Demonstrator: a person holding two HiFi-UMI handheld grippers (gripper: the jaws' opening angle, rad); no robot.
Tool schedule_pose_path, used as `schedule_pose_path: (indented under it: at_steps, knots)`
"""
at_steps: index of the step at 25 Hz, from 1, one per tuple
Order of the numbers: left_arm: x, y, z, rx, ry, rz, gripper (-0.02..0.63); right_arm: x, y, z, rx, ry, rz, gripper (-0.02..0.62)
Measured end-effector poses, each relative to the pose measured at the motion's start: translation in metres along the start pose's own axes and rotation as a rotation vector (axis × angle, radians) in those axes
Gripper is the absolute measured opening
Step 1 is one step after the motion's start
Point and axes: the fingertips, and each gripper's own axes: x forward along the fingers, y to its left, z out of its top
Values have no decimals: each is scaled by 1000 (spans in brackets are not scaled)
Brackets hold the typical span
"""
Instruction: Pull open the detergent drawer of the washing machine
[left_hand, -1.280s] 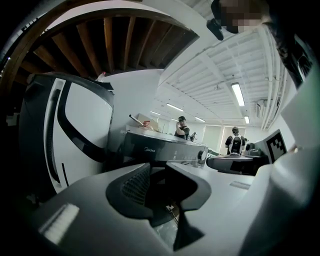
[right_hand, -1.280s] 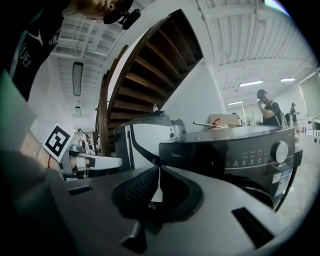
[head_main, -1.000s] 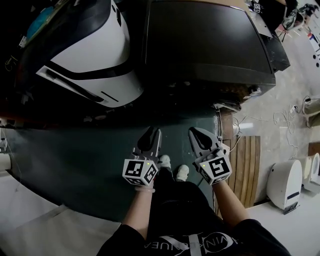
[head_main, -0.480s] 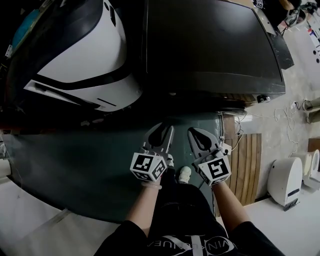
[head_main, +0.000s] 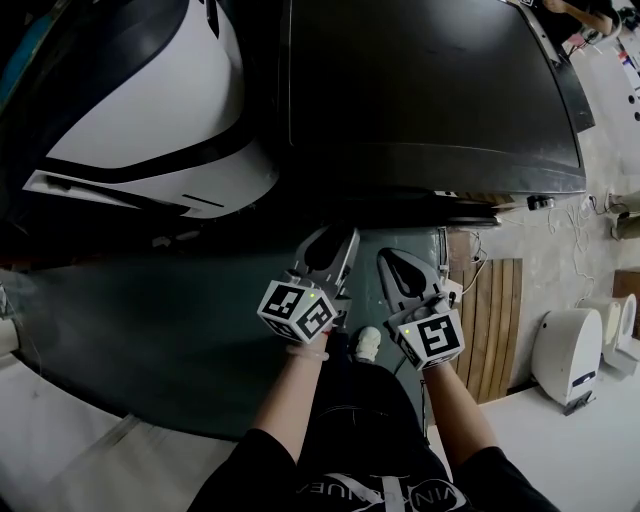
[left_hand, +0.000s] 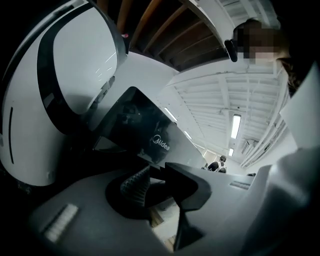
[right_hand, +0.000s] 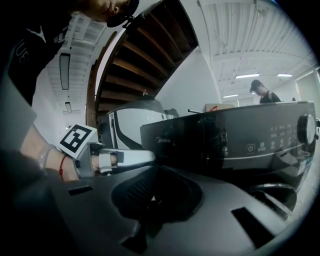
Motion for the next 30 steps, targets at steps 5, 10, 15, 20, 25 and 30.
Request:
schedule_pose_path:
  at_steps: [5,10,15,20,25,30]
  knots:
    - [13,11,2,-117,-48,-42,100,8,-2,-5,-16,-11,-9,18]
    - [23,17,2,-203,-84,-63,100,10,-5,-11,4,2,-28,18]
    - [28,17,5,-260,-124,-101,120,10,-5,-15,12,14,-27,18]
    - [32,17,11,-301,-170,-156,135,10,-8,-18,13,2,-43,18]
    - [31,15,14,-382,-235,-240,144,11,-9,-19,28,-3,-51,18]
    - [31,18,14,-434,-255,-243,142,10,-7,-20,37,-6,-56,18]
